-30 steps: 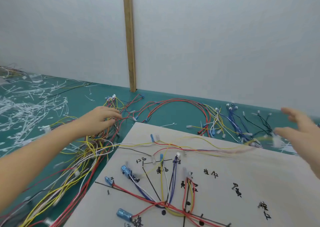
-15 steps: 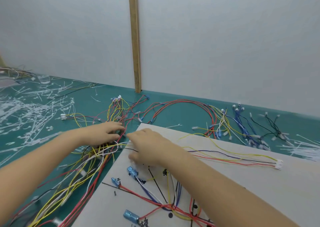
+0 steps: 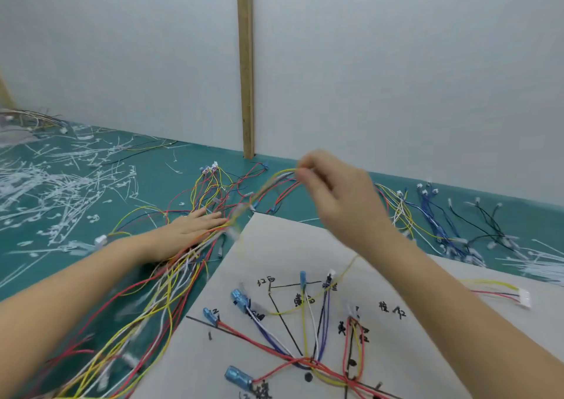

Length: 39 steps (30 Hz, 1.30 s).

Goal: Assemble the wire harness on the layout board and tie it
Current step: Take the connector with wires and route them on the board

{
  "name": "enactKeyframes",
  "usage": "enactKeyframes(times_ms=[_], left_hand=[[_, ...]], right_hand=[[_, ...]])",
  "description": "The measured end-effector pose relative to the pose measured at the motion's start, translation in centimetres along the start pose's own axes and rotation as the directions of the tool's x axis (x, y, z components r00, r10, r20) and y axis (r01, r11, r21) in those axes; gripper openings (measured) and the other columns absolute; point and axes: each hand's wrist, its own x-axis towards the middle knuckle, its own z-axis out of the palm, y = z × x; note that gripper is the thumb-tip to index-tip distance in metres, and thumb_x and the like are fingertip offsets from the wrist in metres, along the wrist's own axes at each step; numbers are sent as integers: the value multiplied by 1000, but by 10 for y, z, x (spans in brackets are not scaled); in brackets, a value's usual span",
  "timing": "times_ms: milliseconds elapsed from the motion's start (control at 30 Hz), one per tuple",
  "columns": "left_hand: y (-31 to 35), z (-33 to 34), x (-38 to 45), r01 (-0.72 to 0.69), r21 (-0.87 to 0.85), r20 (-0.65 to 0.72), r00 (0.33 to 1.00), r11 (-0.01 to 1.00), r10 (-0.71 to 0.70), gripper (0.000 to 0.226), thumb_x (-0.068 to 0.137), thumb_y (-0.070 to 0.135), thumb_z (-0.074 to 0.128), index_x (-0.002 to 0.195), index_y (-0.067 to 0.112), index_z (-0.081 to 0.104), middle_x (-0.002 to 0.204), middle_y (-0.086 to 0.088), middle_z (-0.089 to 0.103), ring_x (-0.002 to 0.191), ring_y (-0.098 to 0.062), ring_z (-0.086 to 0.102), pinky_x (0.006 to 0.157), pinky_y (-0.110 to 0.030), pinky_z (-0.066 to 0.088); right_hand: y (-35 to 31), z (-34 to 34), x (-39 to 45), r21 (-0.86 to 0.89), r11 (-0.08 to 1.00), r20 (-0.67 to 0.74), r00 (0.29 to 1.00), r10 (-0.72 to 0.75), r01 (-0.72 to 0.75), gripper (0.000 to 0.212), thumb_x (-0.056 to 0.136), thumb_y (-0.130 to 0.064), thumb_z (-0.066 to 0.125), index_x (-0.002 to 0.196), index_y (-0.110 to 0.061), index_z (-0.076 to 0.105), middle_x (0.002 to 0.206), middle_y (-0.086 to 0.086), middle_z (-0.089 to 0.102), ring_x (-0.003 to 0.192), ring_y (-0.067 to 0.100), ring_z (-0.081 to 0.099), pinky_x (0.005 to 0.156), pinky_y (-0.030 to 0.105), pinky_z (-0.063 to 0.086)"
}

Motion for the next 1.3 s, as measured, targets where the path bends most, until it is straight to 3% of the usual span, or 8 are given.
enactKeyframes(times_ms=[200, 400, 500, 667, 733, 833, 1067, 1300], left_hand=[[11, -20, -7, -133, -178, -366, 929, 975, 60, 38, 96, 8, 42, 131, 23, 46, 147, 6, 30, 141, -14, 17, 114, -28, 11], [46, -44, -44, -198, -182, 28, 978, 963, 206, 39, 89, 16, 49, 100, 51, 64, 110, 25, 64, 104, -4, 58, 97, -26, 42], [54, -41, -45, -190, -228, -7, 981, 955, 194, 33, 89, 11, 58, 85, 43, 67, 91, 18, 70, 89, 2, 63, 84, -18, 47], [58, -33, -50, -185, -282, 30, 979, 942, 201, 20, 91, 26, 53, 85, 39, 68, 92, 14, 71, 91, 3, 57, 87, -1, 34], [58, -30, -52, -237, -336, -23, 969, 911, 244, 29, 92, 42, 45, 74, 38, 67, 74, 18, 68, 88, -6, 61, 98, -11, 32], [53, -33, -55, -287, -479, -248, 951, 830, 185, 48, 67, 70, 57, 58, 23, 62, 53, 4, 53, 52, -10, 47, 55, -18, 39], [35, -40, -64, -220, -586, -258, 963, 780, 77, 39, 78, 49, 61, 51, 22, 57, 47, 8, 40, 44, -1, 33, 50, -15, 30], [51, -40, -56, -248, -567, -105, 968, 786, 230, 31, 90, 33, 52, 62, 24, 62, 62, -9, 46, 59, -18, 41, 60, -27, 35]], right_hand=[[10, -11, -25, -102, 991, 192, 975, 110, -92, 11, 93, -18, 51, 88, -14, 60, 47, -12, 37, 50, 3, 41, 53, 26, 24], [8, -3, -19, -76, 979, 205, 958, 201, -189, 18, 93, -9, 48, 98, -12, 64, 62, -16, 51, 57, -5, 49, 60, 8, 35], [7, 1, -19, -68, 976, 216, 952, 217, -207, 17, 91, -13, 52, 97, -14, 67, 60, -20, 48, 57, -9, 48, 59, 5, 34], [9, 3, -24, -68, 969, 204, 948, 246, -237, 14, 91, -19, 55, 90, -17, 68, 55, -19, 47, 61, -13, 47, 60, 5, 34], [12, 2, -24, -81, 956, 162, 942, 293, -283, 14, 92, -19, 53, 87, -18, 67, 55, -16, 46, 59, -11, 46, 58, 7, 34], [18, 3, -26, -123, 935, 168, 922, 349, -331, 15, 92, -22, 52, 86, -20, 66, 54, -15, 45, 54, -5, 44, 54, 11, 33], [24, -6, -28, -49, 925, 82, 922, 379, -377, 16, 91, -16, 53, 81, -17, 65, 54, -11, 44, 57, -3, 45, 55, 10, 33], [2, 20, -30, -20, 954, 300, 909, 290, -298, 9, 90, -18, 56, 88, -20, 65, 64, -19, 53, 57, -9, 49, 61, 4, 36]])
